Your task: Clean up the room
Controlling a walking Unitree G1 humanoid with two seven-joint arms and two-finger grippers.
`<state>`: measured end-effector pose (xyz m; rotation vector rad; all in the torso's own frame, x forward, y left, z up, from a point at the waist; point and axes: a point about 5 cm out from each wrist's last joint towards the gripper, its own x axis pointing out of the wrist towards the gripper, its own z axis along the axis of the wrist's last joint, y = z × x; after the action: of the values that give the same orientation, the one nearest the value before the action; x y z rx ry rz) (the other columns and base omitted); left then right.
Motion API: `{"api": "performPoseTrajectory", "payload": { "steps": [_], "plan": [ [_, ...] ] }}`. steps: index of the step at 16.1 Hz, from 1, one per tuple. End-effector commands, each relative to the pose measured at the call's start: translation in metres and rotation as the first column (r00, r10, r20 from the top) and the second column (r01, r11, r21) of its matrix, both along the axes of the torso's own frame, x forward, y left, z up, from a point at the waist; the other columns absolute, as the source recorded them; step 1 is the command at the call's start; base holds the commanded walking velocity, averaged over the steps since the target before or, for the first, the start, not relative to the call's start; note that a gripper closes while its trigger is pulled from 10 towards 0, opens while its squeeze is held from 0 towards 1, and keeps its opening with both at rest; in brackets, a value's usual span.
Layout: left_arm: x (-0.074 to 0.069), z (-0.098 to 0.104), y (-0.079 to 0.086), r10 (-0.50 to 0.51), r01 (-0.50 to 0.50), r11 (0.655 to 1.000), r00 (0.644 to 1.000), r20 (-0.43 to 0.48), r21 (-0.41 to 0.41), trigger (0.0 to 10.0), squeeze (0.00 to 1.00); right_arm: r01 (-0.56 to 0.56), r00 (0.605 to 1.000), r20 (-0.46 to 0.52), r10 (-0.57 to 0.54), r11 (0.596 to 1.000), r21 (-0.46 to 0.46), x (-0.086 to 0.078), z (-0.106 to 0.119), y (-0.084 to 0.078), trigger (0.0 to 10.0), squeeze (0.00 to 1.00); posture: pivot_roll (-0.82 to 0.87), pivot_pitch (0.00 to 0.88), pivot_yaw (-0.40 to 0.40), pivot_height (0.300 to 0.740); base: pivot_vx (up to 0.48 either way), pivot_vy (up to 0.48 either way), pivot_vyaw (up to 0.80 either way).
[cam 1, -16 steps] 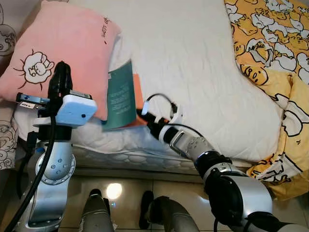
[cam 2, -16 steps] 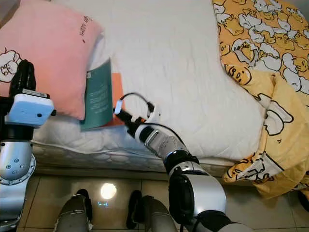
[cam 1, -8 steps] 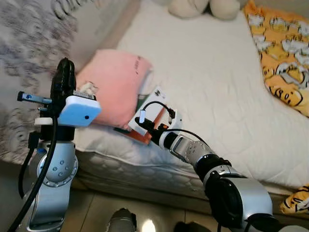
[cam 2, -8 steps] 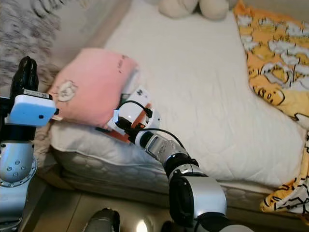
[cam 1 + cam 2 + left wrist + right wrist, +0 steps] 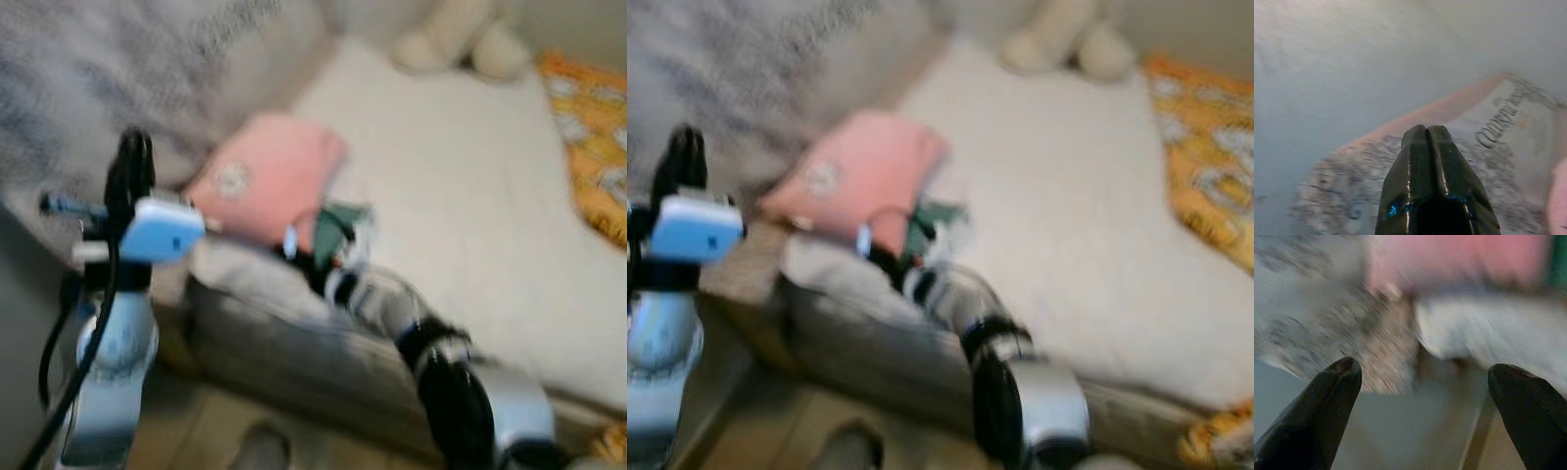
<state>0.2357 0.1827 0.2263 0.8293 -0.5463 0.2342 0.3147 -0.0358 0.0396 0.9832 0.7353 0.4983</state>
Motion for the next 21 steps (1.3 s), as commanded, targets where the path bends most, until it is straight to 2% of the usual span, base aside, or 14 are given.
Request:
{"api": "performPoseTrajectory", "payload": {
  "steps": [1, 17, 18, 19, 20, 21],
  "plan": [
    [0.001, 0.003, 0.0, -0.003, 0.003, 1.0, 1.0, 0.009, 0.012, 10.0, 0.0, -0.143, 0.99, 0.048, 0.135, 0.967, 0.21, -0.016, 0.036, 0.088, 10.0, 1.0, 0.31, 0.258, -0.273, 0.74, 0.0, 0.0, 0.0],
    [0.001, 0.003, 0.0, -0.003, 0.003, 1.0, 1.0, 0.009, 0.012, 10.0, 0.0, -0.143, 0.99, 0.048, 0.135, 0.967, 0.21, -0.016, 0.036, 0.088, 10.0, 1.0, 0.31, 0.258, -0.273, 0.74, 0.0, 0.0, 0.0],
    [0.02, -0.049, 0.016, -0.022, -0.053, 0.953, 0.97, -0.242, -0.297, 10.0, 0.0, -0.003, 0.959, 0.273, 0.079, 0.963, -0.27, 0.001, 0.008, 0.019, 10.0, 0.0, 0.23, 0.0, 0.0, 0.74, 0.0, 0.0, 0.0],
    [0.027, -0.126, 0.018, -0.167, -0.212, 0.733, 0.864, -0.474, -0.646, 10.0, 0.0, 0.207, 0.814, 0.542, 0.209, 0.767, -0.608, 0.011, 0.011, -0.044, 10.0, 0.0, 0.23, 0.0, 0.0, 0.74, 0.0, 0.0, 0.0],
    [0.027, -0.142, 0.015, -0.202, -0.257, 0.674, 0.838, -0.507, -0.693, 10.0, 0.0, 0.241, 0.776, 0.574, 0.26, 0.718, -0.653, 0.012, 0.013, -0.052, 10.0, 0.0, 0.23, 0.0, 0.0, 0.74, 0.0, 0.0, 0.0],
    [0.028, -0.142, 0.015, -0.202, -0.256, 0.679, 0.836, -0.51, -0.688, 10.0, 0.0, 0.241, 0.781, 0.57, 0.257, 0.718, -0.653, 0.012, 0.013, -0.051, 10.0, 0.0, 0.23, 0.0, 0.0, 0.74, 0.0, 0.0, 0.0]
  ]
}}
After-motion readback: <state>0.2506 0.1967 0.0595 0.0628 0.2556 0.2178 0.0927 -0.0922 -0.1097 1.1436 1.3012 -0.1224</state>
